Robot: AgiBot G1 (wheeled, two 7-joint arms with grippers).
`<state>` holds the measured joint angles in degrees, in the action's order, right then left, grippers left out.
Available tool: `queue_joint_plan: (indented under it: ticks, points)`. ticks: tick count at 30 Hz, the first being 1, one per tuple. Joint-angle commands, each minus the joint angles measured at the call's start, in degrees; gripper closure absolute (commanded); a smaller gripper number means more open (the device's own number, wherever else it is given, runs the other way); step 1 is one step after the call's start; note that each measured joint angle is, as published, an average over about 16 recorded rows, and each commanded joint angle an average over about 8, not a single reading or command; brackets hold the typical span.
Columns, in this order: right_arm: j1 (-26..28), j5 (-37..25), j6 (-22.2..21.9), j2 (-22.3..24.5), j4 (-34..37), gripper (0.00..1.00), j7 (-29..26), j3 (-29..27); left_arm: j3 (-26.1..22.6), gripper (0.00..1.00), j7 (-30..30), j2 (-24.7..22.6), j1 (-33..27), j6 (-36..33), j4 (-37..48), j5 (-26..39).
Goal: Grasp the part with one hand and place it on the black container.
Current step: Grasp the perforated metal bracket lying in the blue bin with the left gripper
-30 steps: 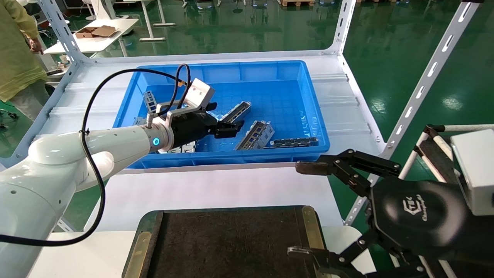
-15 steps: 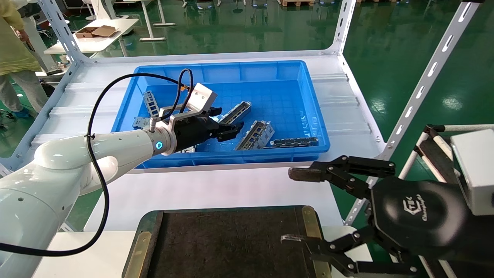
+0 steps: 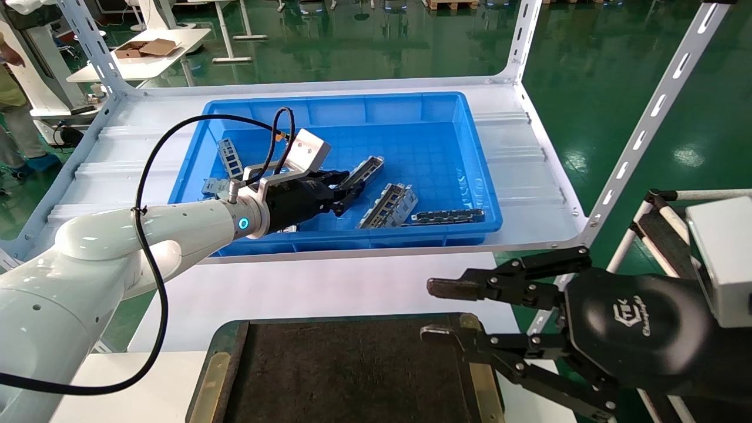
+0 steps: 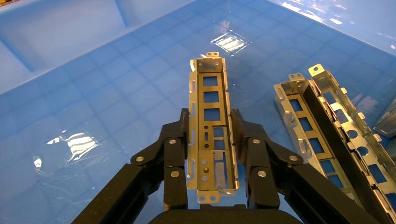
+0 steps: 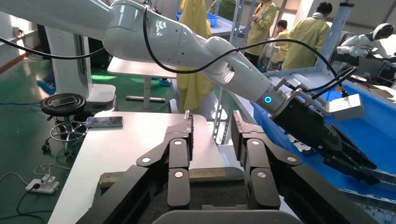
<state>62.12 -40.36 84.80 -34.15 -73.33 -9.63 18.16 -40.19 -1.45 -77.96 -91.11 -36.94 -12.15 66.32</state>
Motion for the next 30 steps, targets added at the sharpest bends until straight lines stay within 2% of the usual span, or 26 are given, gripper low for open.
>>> queue_joint_plan:
  ticks: [1, 8, 14, 23, 30]
  points:
    - [0.0, 0.0, 0.0, 0.0, 0.0, 1.00, 0.0, 0.0, -0.4, 1.00, 0.1, 0.0, -0.1, 0.1, 0.1, -0.4]
    - [0.0, 0.0, 0.0, 0.0, 0.0, 1.00, 0.0, 0.0, -1.0, 1.00, -0.6, 0.2, -0.4, -0.6, -0.2, -2.5]
    - [0.0, 0.0, 0.0, 0.0, 0.0, 1.00, 0.0, 0.0, -0.3, 1.00, -2.8, 0.9, -1.6, -4.0, -0.9, -5.3]
    - [0.0, 0.0, 0.0, 0.0, 0.0, 1.00, 0.0, 0.0, 1.8, 1.00, -6.9, 4.9, -3.4, -17.2, -1.0, -9.5]
    - [0.0, 0.0, 0.0, 0.0, 0.0, 1.00, 0.0, 0.1, 2.6, 1.00, -7.3, 9.0, -3.1, -27.2, -2.6, -11.2]
